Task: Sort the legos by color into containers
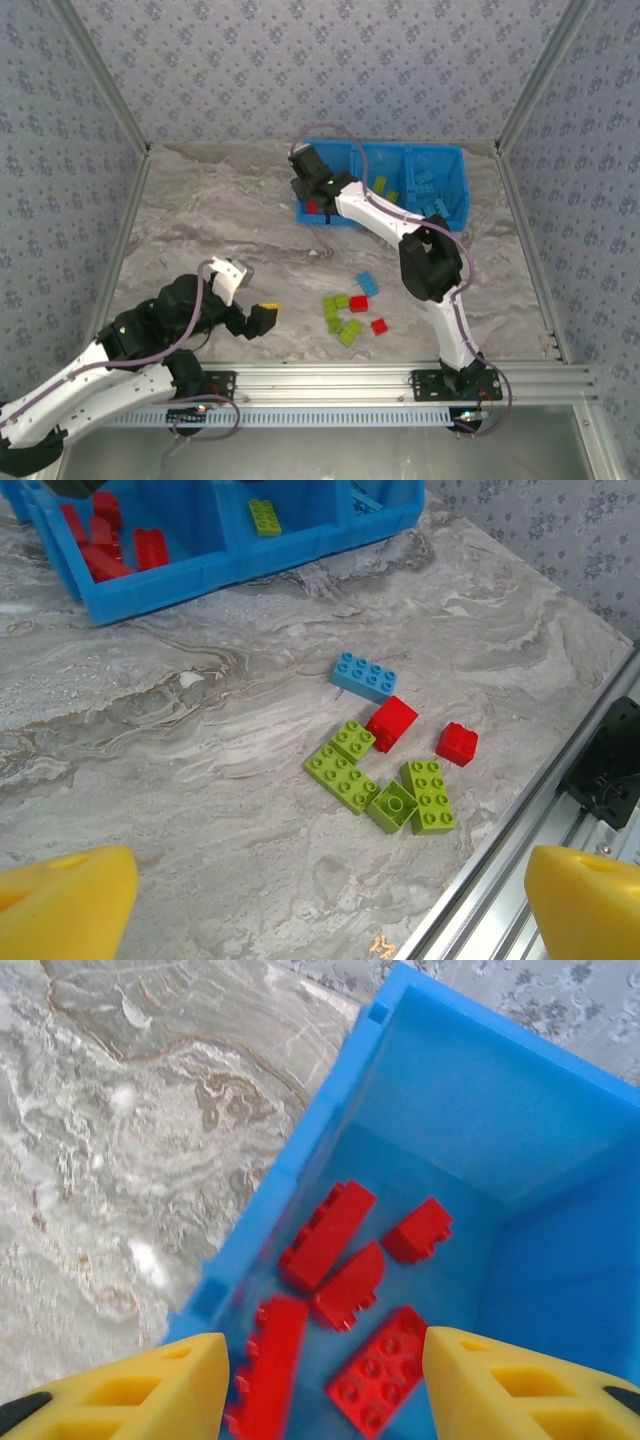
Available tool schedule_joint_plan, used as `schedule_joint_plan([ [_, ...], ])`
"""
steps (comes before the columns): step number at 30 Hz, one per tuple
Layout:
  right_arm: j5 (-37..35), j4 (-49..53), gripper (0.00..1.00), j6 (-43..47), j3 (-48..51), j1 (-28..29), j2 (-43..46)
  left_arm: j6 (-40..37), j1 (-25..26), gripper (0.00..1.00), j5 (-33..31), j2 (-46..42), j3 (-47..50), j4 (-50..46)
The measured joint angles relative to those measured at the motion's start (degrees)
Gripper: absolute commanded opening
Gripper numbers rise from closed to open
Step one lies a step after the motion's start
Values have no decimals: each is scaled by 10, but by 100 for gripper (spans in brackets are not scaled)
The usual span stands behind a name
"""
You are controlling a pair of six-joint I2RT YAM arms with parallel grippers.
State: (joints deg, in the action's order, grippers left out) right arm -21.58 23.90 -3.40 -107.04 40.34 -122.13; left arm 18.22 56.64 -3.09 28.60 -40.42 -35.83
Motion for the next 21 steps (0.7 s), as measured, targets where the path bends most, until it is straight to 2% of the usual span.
schedule_joint_plan([
  [3, 6, 23, 56, -9, 67, 3, 84, -8, 0, 99, -2, 1, 0, 0],
  [7, 26, 56, 56, -50, 169, 16, 241, -34, 0, 99, -4, 1, 0, 0],
  [12, 37, 113, 55, -149, 280, 98, 405, -70, 0, 99, -8, 1, 0, 0],
  [16, 48, 166, 55, -265, 336, 183, 437, -93, 0, 99, -8, 1, 0, 0],
  [21, 72, 213, 55, -386, 365, 240, 391, -110, 0, 99, -8, 1, 0, 0],
])
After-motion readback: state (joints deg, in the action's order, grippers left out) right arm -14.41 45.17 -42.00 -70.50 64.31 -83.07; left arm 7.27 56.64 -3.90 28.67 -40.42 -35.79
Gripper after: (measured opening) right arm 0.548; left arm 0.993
